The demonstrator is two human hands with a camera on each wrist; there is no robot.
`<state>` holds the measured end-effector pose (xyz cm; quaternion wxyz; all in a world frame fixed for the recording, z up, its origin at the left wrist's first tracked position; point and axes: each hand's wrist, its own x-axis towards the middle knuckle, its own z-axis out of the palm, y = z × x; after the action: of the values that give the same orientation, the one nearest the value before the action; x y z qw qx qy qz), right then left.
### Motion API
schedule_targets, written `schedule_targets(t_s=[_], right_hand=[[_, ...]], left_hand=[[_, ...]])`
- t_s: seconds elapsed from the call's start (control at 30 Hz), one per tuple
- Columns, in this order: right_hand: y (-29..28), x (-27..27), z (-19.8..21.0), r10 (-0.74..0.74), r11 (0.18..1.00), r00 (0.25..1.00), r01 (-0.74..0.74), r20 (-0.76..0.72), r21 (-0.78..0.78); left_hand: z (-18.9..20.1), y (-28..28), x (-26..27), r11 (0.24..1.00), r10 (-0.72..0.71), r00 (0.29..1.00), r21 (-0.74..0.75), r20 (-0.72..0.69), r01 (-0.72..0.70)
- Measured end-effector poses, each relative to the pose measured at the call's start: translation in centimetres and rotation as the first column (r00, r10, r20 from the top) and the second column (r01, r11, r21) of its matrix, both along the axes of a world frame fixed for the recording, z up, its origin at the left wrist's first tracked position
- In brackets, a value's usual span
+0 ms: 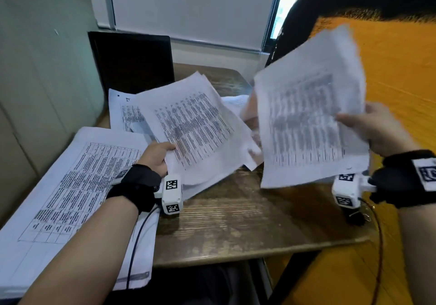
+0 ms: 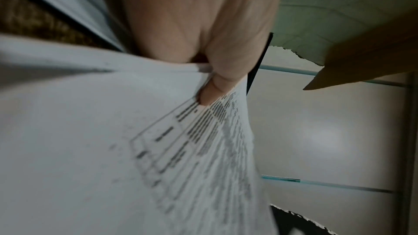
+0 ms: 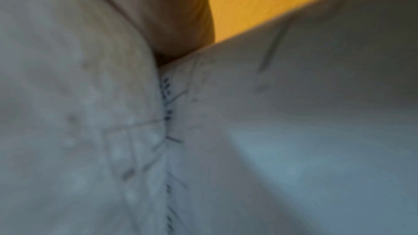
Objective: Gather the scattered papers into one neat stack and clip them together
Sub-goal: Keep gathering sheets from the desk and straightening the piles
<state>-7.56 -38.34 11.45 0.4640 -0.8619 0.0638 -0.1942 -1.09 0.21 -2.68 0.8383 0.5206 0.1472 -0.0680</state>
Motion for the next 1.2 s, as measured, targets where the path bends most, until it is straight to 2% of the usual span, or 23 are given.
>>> schedule_targets(t_s=[0.07, 0.1, 0.17, 0.23, 0.3, 0.4, 0.47, 0.57, 0.67, 0.73, 0.8, 0.87, 0.93, 1.03, 1.13, 1.2], right_hand=[[-0.3, -0.5, -0.5, -0.010, 0.964, 0.986, -0.034, 0.165, 0.263], [-0.3, -0.1, -1.3, -0.018, 0.913, 0.978, -0.068, 0.206, 0.402], [0.9, 0.7, -3.2, 0.011, 0.786, 0.982, -0.124, 0.187, 0.606], [2.9, 2.1, -5.6, 0.091, 0.715, 0.993, -0.121, 0.080, 0.688], [5.7, 3.0, -7.8, 0.140, 0.737, 0.990, -0.096, -0.013, 0.669], [9.2, 3.8, -10.4, 0.295, 0.839, 0.944, -0.181, -0.150, 0.513], [10.8, 4.1, -11.0, 0.330, 0.873, 0.911, -0.195, -0.247, 0.448], [12.4, 4.2, -11.5, 0.370, 0.862, 0.889, -0.219, -0.271, 0.458], [13.5, 4.1, -11.8, 0.464, 0.855, 0.800, -0.292, -0.381, 0.428], [13.4, 4.7, -12.4, 0.462, 0.855, 0.771, -0.258, -0.438, 0.449], [12.9, 5.2, -12.9, 0.377, 0.865, 0.816, -0.141, -0.439, 0.481], [12.4, 5.3, -13.3, 0.314, 0.886, 0.841, -0.093, -0.440, 0.454], [12.3, 5.3, -13.3, 0.367, 0.865, 0.834, -0.142, -0.412, 0.482], [12.5, 5.5, -12.7, 0.453, 0.842, 0.823, -0.268, -0.343, 0.468], [12.7, 6.2, -11.5, 0.499, 0.808, 0.823, -0.330, -0.271, 0.487], [12.8, 7.1, -10.5, 0.517, 0.828, 0.794, -0.370, -0.320, 0.421]], left_hand=[[0.0, -0.1, -0.1, 0.993, -0.021, 1.000, 0.113, -0.006, 0.021], [-0.4, -0.1, 0.3, 0.985, -0.048, 0.999, 0.165, -0.006, 0.049], [-0.4, -0.2, 0.4, 0.974, -0.082, 0.996, 0.209, -0.035, 0.087], [-0.1, -0.3, 0.3, 0.961, -0.103, 0.994, 0.256, -0.027, 0.106], [-0.3, -0.3, 0.4, 0.952, -0.135, 0.991, 0.278, -0.004, 0.130], [-0.1, -0.5, -0.2, 0.954, -0.144, 0.989, 0.267, 0.018, 0.134], [0.4, -0.8, -0.6, 0.956, -0.152, 0.988, 0.258, 0.033, 0.139], [0.8, -1.2, -0.8, 0.928, -0.215, 0.975, 0.322, 0.049, 0.188], [0.1, -1.4, -0.3, 0.891, -0.310, 0.950, 0.356, 0.025, 0.281], [-0.6, -1.2, 0.2, 0.889, -0.297, 0.955, 0.364, -0.001, 0.277], [-0.3, -0.9, 0.2, 0.922, -0.207, 0.978, 0.337, 0.013, 0.191], [-0.3, -0.6, 0.3, 0.949, -0.194, 0.980, 0.260, 0.036, 0.178], [-0.1, -0.7, 0.0, 0.938, -0.258, 0.966, 0.247, 0.033, 0.242], [-0.2, -1.0, 0.0, 0.893, -0.317, 0.947, 0.355, 0.059, 0.276], [-0.5, -0.9, 0.4, 0.916, -0.237, 0.962, 0.361, 0.132, 0.176], [-0.7, -0.5, 0.7, 0.941, -0.125, 0.972, 0.334, 0.199, 0.052]])
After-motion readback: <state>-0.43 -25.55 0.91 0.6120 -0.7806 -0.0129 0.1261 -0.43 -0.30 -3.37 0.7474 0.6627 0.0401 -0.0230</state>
